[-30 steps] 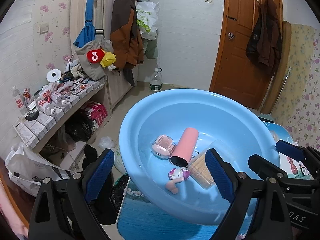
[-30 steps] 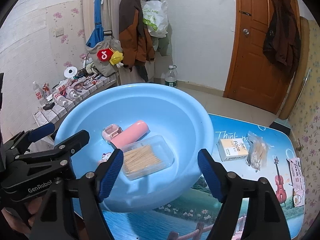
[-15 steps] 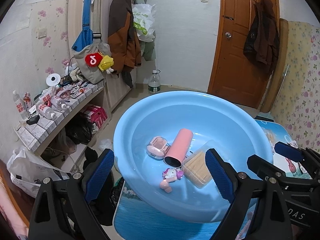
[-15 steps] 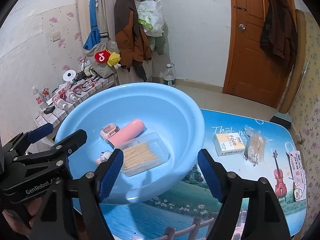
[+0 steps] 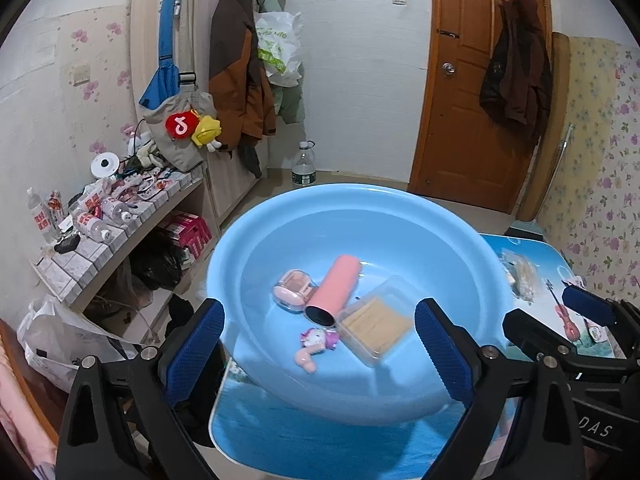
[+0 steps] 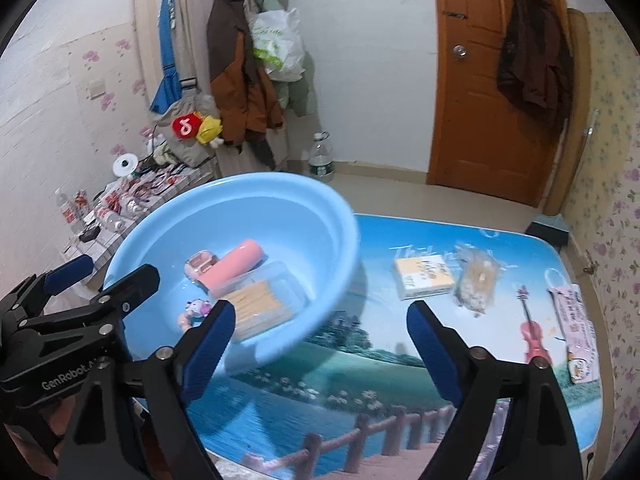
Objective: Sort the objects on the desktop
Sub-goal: 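Withdraw both tools from the basin back over the table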
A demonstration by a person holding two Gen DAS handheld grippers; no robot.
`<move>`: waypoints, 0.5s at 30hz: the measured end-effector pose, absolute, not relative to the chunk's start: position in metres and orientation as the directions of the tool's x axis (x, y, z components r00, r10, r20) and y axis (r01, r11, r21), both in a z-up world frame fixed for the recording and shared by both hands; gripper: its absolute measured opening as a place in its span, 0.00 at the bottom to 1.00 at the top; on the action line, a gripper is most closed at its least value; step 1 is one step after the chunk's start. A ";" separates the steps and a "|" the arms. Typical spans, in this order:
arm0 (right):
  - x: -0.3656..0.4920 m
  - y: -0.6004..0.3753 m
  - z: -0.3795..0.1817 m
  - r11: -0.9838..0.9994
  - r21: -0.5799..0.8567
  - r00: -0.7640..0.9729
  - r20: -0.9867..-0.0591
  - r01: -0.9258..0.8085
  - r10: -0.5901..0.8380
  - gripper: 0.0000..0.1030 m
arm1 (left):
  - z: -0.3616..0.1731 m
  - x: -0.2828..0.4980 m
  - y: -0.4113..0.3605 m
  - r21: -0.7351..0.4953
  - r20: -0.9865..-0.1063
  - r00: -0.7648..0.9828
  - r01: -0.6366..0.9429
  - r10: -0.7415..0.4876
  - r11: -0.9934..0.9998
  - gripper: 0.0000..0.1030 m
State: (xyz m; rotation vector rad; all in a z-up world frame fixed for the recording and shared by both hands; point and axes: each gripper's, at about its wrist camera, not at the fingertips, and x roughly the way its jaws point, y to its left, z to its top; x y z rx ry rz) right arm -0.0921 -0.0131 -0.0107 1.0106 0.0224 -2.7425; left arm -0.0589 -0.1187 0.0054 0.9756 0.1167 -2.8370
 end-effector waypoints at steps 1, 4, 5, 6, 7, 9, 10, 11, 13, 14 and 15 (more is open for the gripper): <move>-0.090 -0.010 -0.010 -0.976 0.064 -0.741 -0.642 0.207 -0.199 0.87 | 0.007 -0.057 -0.114 -0.023 -0.615 -0.781 0.152 -0.106 -0.988 0.94; -0.082 0.007 -0.008 -0.979 0.083 -0.743 -0.640 0.188 -0.197 0.87 | 0.013 -0.050 -0.100 -0.017 -0.609 -0.787 0.134 -0.096 -0.991 0.94; -0.079 0.013 -0.008 -0.980 0.087 -0.744 -0.640 0.179 -0.192 0.87 | 0.014 -0.049 -0.097 -0.015 -0.607 -0.789 0.130 -0.094 -0.991 0.95; -0.076 0.018 -0.007 -0.981 0.093 -0.746 -0.638 0.170 -0.190 0.87 | 0.017 -0.046 -0.090 -0.009 -0.601 -0.794 0.121 -0.092 -0.993 0.95; -0.073 0.025 -0.005 -0.982 0.100 -0.749 -0.636 0.160 -0.187 0.87 | 0.018 -0.044 -0.086 -0.006 -0.599 -0.796 0.117 -0.091 -0.993 0.96; -0.066 0.035 -0.002 -0.984 0.107 -0.757 -0.628 0.146 -0.180 0.87 | 0.023 -0.040 -0.075 -0.003 -0.591 -0.802 0.105 -0.083 -0.994 0.96; -0.061 0.040 0.000 -0.985 0.105 -0.763 -0.623 0.137 -0.173 0.87 | 0.024 -0.039 -0.070 -0.003 -0.589 -0.804 0.099 -0.078 -0.995 0.97; -0.058 0.044 0.001 -0.986 0.104 -0.767 -0.620 0.132 -0.168 0.87 | 0.026 -0.037 -0.064 -0.001 -0.587 -0.806 0.092 -0.074 -0.996 0.97; -0.050 0.054 0.003 -0.987 0.109 -0.773 -0.614 0.119 -0.161 0.87 | 0.028 -0.033 -0.055 -0.003 -0.583 -0.810 0.081 -0.064 -0.997 0.98; -0.047 0.058 0.005 -0.987 0.112 -0.775 -0.612 0.112 -0.158 0.87 | 0.029 -0.032 -0.051 -0.005 -0.582 -0.811 0.078 -0.060 -0.997 0.98; -0.044 0.062 0.005 -0.988 0.116 -0.777 -0.611 0.105 -0.154 0.87 | 0.030 -0.031 -0.046 -0.007 -0.583 -0.810 0.073 -0.055 -0.997 0.98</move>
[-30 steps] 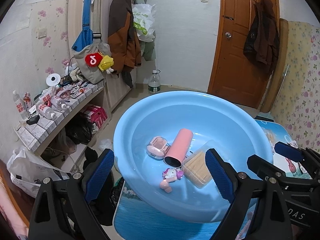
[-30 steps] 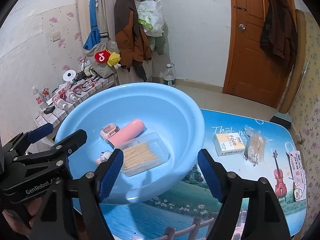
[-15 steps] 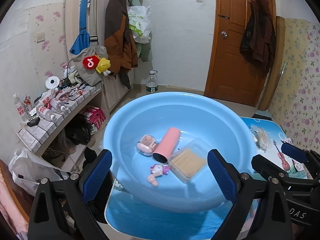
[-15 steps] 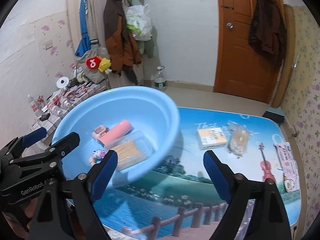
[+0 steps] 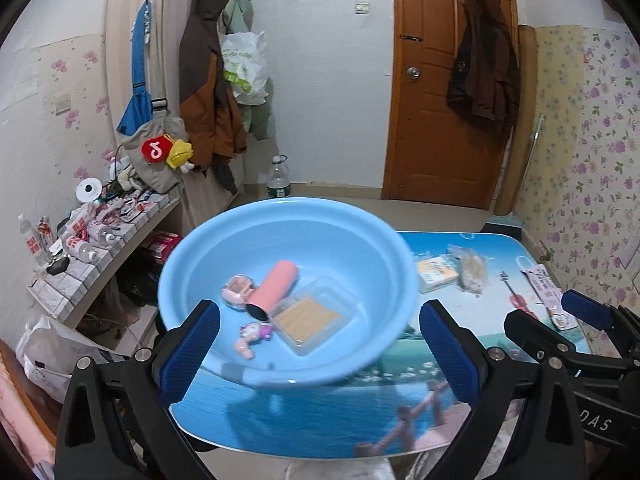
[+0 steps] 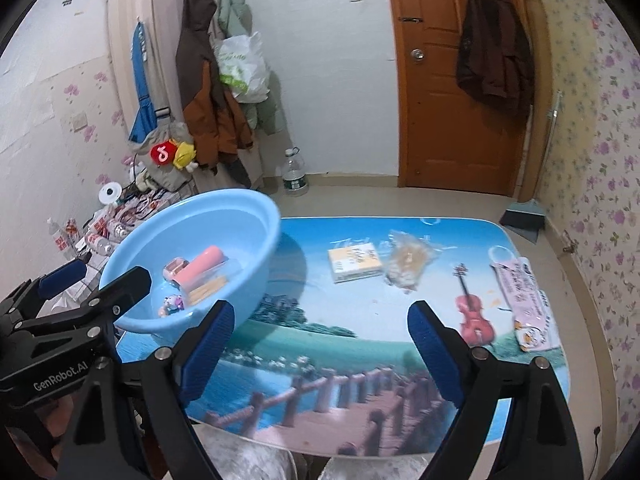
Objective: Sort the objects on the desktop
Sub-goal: 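Withdraw both tools from the basin back over the table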
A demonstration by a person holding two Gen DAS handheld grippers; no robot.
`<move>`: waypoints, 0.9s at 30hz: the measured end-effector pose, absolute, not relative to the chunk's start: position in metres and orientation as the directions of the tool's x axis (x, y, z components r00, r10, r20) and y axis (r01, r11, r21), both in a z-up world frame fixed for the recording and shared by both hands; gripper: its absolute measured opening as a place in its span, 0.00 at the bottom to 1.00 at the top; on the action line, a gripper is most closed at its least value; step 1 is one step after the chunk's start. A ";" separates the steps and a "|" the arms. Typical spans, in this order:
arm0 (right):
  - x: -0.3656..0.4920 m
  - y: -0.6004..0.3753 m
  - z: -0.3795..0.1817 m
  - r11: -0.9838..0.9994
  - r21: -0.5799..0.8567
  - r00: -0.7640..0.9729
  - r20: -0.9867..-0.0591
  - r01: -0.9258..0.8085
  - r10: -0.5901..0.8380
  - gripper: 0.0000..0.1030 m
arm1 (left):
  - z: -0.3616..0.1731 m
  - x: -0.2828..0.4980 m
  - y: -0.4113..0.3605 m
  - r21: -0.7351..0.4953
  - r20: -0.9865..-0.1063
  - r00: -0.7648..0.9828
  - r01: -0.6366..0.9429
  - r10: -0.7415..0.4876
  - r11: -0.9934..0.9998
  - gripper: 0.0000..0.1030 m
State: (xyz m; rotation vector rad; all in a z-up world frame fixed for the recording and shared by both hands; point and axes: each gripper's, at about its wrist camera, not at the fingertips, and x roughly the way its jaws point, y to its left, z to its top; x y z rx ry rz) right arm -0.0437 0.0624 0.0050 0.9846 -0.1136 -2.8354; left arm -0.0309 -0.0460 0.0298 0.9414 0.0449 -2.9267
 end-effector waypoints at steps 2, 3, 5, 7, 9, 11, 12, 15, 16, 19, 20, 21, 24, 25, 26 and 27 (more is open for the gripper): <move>-0.038 0.070 0.006 -0.989 0.121 -0.777 -0.613 0.089 -0.145 0.87 | 0.030 -0.028 -0.038 -0.003 -0.587 -0.808 0.068 -0.053 -0.998 0.98; -0.035 0.073 0.007 -0.989 0.123 -0.776 -0.616 0.080 -0.139 0.87 | 0.030 -0.027 -0.035 -0.001 -0.588 -0.807 0.066 -0.053 -0.998 0.98; -0.028 0.078 0.008 -0.990 0.121 -0.777 -0.616 0.067 -0.128 0.87 | 0.031 -0.023 -0.029 0.001 -0.588 -0.807 0.059 -0.048 -0.998 0.98; -0.020 0.083 0.010 -0.990 0.125 -0.785 -0.607 0.064 -0.128 0.87 | 0.032 -0.017 -0.022 0.006 -0.585 -0.810 0.053 -0.047 -0.999 0.99; -0.014 0.086 0.012 -0.990 0.128 -0.789 -0.602 0.058 -0.124 0.87 | 0.031 -0.013 -0.018 0.009 -0.582 -0.811 0.054 -0.049 -0.999 0.99; -0.010 0.091 0.013 -0.990 0.134 -0.790 -0.601 0.053 -0.123 0.87 | 0.031 -0.010 -0.015 0.005 -0.584 -0.810 0.055 -0.047 -0.998 0.99; -0.010 0.092 0.012 -0.989 0.136 -0.789 -0.602 0.051 -0.123 0.87 | 0.031 -0.009 -0.014 0.001 -0.587 -0.808 0.056 -0.046 -0.998 0.99; -0.009 0.096 0.010 -0.990 0.139 -0.782 -0.612 0.039 -0.117 0.87 | 0.032 -0.006 -0.012 -0.008 -0.589 -0.807 0.051 -0.037 -0.999 0.99; -0.009 0.097 0.009 -0.989 0.141 -0.779 -0.617 0.033 -0.114 0.87 | 0.032 -0.007 -0.012 -0.008 -0.588 -0.808 0.050 -0.036 -0.999 0.99; -0.010 0.100 0.006 -0.987 0.157 -0.775 -0.622 0.020 -0.114 0.87 | 0.032 -0.006 -0.010 -0.001 -0.586 -0.810 0.042 -0.034 -0.999 0.99; -0.010 0.101 0.005 -0.987 0.160 -0.775 -0.622 0.017 -0.114 0.87 | 0.032 -0.007 -0.009 0.003 -0.586 -0.809 0.040 -0.034 -0.999 0.99; -0.009 0.101 0.004 -0.987 0.162 -0.773 -0.624 0.015 -0.114 0.87 | 0.031 -0.007 -0.009 0.004 -0.587 -0.809 0.038 -0.033 -0.999 0.99; -0.009 0.102 0.002 -0.987 0.163 -0.770 -0.628 0.011 -0.113 0.87 | 0.028 -0.008 -0.008 0.001 -0.594 -0.804 0.034 -0.028 -0.999 0.99; -0.009 0.102 0.002 -0.986 0.164 -0.770 -0.628 0.010 -0.112 0.87 | 0.027 -0.008 -0.008 0.002 -0.596 -0.802 0.034 -0.028 -0.999 0.99; -0.009 0.103 0.001 -0.986 0.165 -0.771 -0.627 0.009 -0.112 0.87 | 0.026 -0.008 -0.007 0.006 -0.599 -0.800 0.035 -0.031 -0.999 0.99; -0.009 0.103 0.001 -0.986 0.168 -0.772 -0.625 0.010 -0.114 0.87 | 0.026 -0.008 -0.006 0.009 -0.598 -0.801 0.035 -0.034 -0.999 0.99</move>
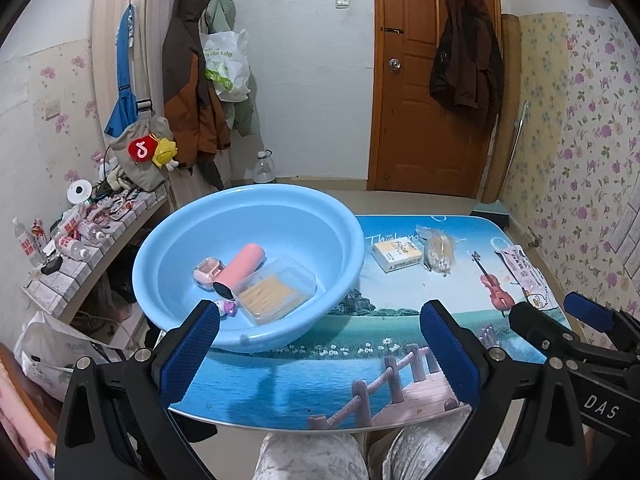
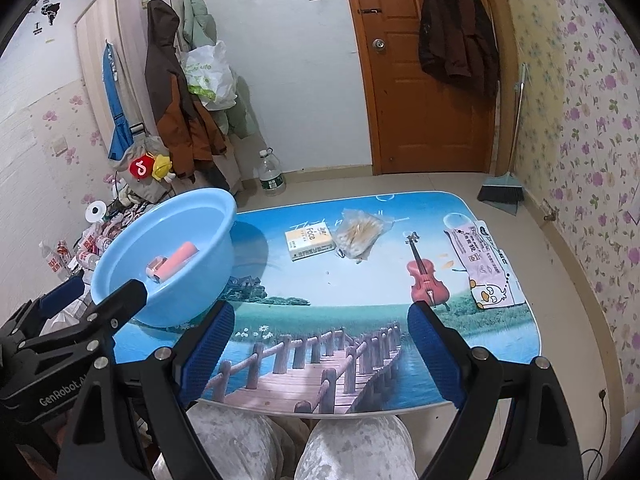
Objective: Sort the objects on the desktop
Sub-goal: 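Withdraw both tools from the basin back over the table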
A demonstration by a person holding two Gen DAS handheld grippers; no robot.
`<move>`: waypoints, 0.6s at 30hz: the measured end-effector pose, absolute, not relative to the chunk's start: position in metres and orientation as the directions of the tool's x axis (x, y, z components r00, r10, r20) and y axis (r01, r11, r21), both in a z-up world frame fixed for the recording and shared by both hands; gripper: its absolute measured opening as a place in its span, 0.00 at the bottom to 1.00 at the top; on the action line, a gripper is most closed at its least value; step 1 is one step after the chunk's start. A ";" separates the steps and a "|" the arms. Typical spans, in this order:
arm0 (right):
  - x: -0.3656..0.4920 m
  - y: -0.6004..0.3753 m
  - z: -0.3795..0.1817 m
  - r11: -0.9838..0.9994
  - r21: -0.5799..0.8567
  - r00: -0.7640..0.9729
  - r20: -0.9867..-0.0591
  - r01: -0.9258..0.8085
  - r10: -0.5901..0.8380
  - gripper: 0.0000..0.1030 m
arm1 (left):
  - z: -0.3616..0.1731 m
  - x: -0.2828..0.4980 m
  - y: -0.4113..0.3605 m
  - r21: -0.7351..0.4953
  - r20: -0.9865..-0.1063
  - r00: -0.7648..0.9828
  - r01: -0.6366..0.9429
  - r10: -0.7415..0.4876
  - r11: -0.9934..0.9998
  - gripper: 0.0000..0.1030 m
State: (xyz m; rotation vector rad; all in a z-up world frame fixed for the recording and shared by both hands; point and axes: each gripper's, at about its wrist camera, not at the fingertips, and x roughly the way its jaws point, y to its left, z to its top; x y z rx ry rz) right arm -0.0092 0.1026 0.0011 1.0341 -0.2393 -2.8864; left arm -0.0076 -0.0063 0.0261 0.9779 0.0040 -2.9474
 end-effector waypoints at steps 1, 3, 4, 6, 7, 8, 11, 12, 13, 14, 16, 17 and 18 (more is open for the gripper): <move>-0.010 0.103 0.000 -0.985 0.173 -0.772 -0.624 0.011 -0.118 0.87 | 0.027 -0.007 -0.007 0.011 -0.595 -0.803 0.036 -0.036 -0.999 0.99; -0.011 0.102 -0.002 -0.983 0.183 -0.766 -0.630 0.009 -0.124 0.87 | 0.026 -0.007 -0.007 0.007 -0.593 -0.804 0.040 -0.037 -0.999 0.99; -0.012 0.102 -0.003 -0.983 0.186 -0.762 -0.635 0.010 -0.128 0.87 | 0.025 -0.008 -0.009 0.001 -0.595 -0.803 0.042 -0.034 -0.999 0.99; -0.013 0.101 -0.004 -0.983 0.183 -0.762 -0.635 0.012 -0.127 0.87 | 0.023 -0.010 -0.008 -0.002 -0.604 -0.796 0.042 -0.032 -0.999 0.99; -0.013 0.101 -0.004 -0.983 0.183 -0.763 -0.634 0.010 -0.126 0.87 | 0.022 -0.011 -0.007 0.002 -0.609 -0.793 0.042 -0.034 -0.999 0.99; -0.013 0.101 -0.004 -0.983 0.185 -0.764 -0.633 0.008 -0.125 0.87 | 0.022 -0.012 -0.006 0.010 -0.610 -0.792 0.041 -0.039 -0.999 0.99; -0.015 0.101 -0.007 -0.982 0.189 -0.757 -0.641 0.005 -0.127 0.87 | 0.022 -0.011 -0.006 0.013 -0.604 -0.796 0.040 -0.040 -0.999 0.99; -0.016 0.101 -0.008 -0.982 0.187 -0.755 -0.643 0.003 -0.125 0.87 | 0.021 -0.011 -0.007 0.005 -0.606 -0.794 0.040 -0.035 -0.999 0.99; -0.016 0.101 -0.009 -0.983 0.185 -0.753 -0.646 0.002 -0.124 0.87 | 0.020 -0.012 -0.007 0.003 -0.608 -0.793 0.041 -0.034 -0.999 0.99; -0.017 0.101 -0.010 -0.983 0.185 -0.752 -0.648 0.001 -0.123 0.87 | 0.020 -0.012 -0.007 0.002 -0.611 -0.791 0.042 -0.034 -0.999 0.99; -0.018 0.100 -0.011 -0.983 0.184 -0.751 -0.649 0.000 -0.122 0.87 | 0.018 -0.013 -0.008 0.003 -0.615 -0.788 0.042 -0.035 -0.999 0.99; -0.018 0.100 -0.011 -0.983 0.184 -0.751 -0.648 0.001 -0.122 0.87 | 0.018 -0.013 -0.008 0.003 -0.615 -0.788 0.043 -0.035 -0.999 0.99; -0.018 0.100 -0.011 -0.983 0.185 -0.751 -0.648 0.002 -0.123 0.87 | 0.018 -0.013 -0.008 0.003 -0.614 -0.789 0.043 -0.035 -0.999 0.99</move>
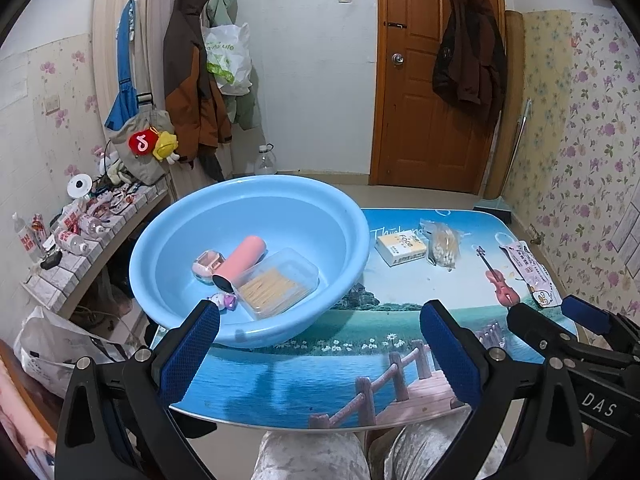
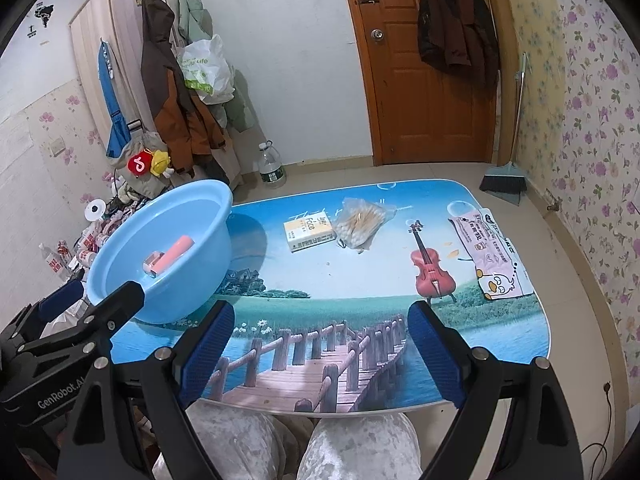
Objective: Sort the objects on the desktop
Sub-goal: 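Withdraw both tools from the basin back over the table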
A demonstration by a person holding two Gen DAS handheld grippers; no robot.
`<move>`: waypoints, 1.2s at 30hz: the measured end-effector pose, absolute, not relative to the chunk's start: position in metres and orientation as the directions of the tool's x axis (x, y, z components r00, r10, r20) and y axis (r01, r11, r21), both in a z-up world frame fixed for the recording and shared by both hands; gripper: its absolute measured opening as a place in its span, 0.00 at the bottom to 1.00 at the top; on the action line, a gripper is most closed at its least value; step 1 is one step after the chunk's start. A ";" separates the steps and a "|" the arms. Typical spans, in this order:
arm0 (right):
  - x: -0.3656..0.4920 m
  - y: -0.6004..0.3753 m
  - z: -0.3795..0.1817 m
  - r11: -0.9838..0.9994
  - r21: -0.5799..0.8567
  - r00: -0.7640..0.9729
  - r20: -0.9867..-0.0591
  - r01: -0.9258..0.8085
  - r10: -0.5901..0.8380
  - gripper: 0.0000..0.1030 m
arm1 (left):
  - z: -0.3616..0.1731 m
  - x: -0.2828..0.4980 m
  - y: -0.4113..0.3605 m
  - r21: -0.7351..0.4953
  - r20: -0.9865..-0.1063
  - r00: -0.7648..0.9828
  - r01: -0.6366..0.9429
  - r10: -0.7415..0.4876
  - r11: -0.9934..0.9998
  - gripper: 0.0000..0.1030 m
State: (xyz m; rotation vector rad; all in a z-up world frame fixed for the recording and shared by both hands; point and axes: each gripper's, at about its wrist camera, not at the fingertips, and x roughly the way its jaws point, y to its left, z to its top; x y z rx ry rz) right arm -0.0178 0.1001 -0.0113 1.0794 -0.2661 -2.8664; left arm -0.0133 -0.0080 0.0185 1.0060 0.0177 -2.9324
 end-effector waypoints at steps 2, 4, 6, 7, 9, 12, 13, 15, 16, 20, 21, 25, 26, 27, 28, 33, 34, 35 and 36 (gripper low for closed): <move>-0.019 0.099 -0.012 -0.983 0.186 -0.750 -0.649 0.003 -0.125 0.87 | 0.018 -0.014 -0.009 0.003 -0.613 -0.789 0.044 -0.036 -0.999 0.99; -0.019 0.099 -0.013 -0.983 0.186 -0.749 -0.651 0.003 -0.125 0.87 | 0.018 -0.013 -0.009 0.002 -0.615 -0.788 0.044 -0.036 -0.999 0.99; -0.019 0.099 -0.014 -0.982 0.187 -0.748 -0.651 0.004 -0.126 0.87 | 0.017 -0.014 -0.009 0.001 -0.616 -0.787 0.044 -0.035 -0.999 0.99; -0.020 0.099 -0.014 -0.982 0.187 -0.748 -0.651 0.003 -0.127 0.87 | 0.017 -0.014 -0.009 0.000 -0.615 -0.788 0.043 -0.034 -0.999 0.99; -0.020 0.099 -0.014 -0.983 0.185 -0.748 -0.652 0.001 -0.124 0.87 | 0.018 -0.013 -0.008 0.000 -0.614 -0.789 0.040 -0.032 -0.999 0.99; -0.020 0.101 -0.015 -0.982 0.189 -0.746 -0.655 -0.004 -0.123 0.87 | 0.018 -0.013 -0.007 0.002 -0.613 -0.790 0.035 -0.029 -0.999 0.99; -0.020 0.101 -0.015 -0.982 0.189 -0.746 -0.654 -0.005 -0.122 0.87 | 0.019 -0.013 -0.007 0.002 -0.612 -0.791 0.034 -0.028 -0.999 0.99; -0.020 0.102 -0.015 -0.982 0.188 -0.747 -0.654 -0.007 -0.120 0.87 | 0.018 -0.012 -0.006 0.003 -0.612 -0.791 0.032 -0.027 -0.999 0.99; -0.020 0.103 -0.015 -0.982 0.188 -0.747 -0.654 -0.007 -0.120 0.87 | 0.018 -0.012 -0.006 0.003 -0.612 -0.791 0.031 -0.027 -1.000 0.99; -0.019 0.103 -0.014 -0.982 0.188 -0.748 -0.652 -0.007 -0.120 0.87 | 0.019 -0.012 -0.005 0.004 -0.610 -0.792 0.031 -0.027 -1.000 0.99; -0.019 0.103 -0.014 -0.982 0.189 -0.749 -0.651 -0.007 -0.120 0.87 | 0.019 -0.012 -0.004 0.005 -0.609 -0.793 0.031 -0.028 -0.999 0.99; -0.019 0.104 -0.015 -0.982 0.190 -0.750 -0.651 -0.008 -0.120 0.87 | 0.018 -0.012 -0.002 0.005 -0.609 -0.793 0.030 -0.027 -1.000 0.99; -0.019 0.105 -0.014 -0.981 0.192 -0.750 -0.651 -0.009 -0.120 0.87 | 0.018 -0.012 -0.002 0.005 -0.609 -0.793 0.029 -0.026 -1.000 0.99; -0.019 0.105 -0.015 -0.981 0.194 -0.750 -0.651 -0.010 -0.121 0.87 | 0.018 -0.013 -0.001 0.006 -0.609 -0.792 0.028 -0.026 -1.000 0.99; -0.018 0.106 -0.014 -0.981 0.194 -0.750 -0.651 -0.011 -0.120 0.87 | 0.018 -0.013 0.000 0.006 -0.610 -0.792 0.027 -0.025 -1.000 0.99; -0.019 0.110 -0.016 -0.981 0.194 -0.750 -0.652 -0.020 -0.114 0.87 | 0.017 -0.012 0.003 0.007 -0.609 -0.793 0.012 -0.014 -1.000 0.99; -0.019 0.110 -0.016 -0.981 0.195 -0.749 -0.653 -0.022 -0.113 0.87 | 0.017 -0.012 0.003 0.006 -0.610 -0.793 0.009 -0.011 -1.000 0.99; -0.020 0.111 -0.017 -0.980 0.196 -0.748 -0.654 -0.024 -0.112 0.87 | 0.016 -0.013 0.005 0.006 -0.610 -0.792 0.005 -0.008 -1.000 0.99; -0.020 0.112 -0.018 -0.980 0.196 -0.747 -0.656 -0.026 -0.112 0.87 | 0.016 -0.013 0.006 0.006 -0.611 -0.792 0.002 -0.005 -1.000 0.99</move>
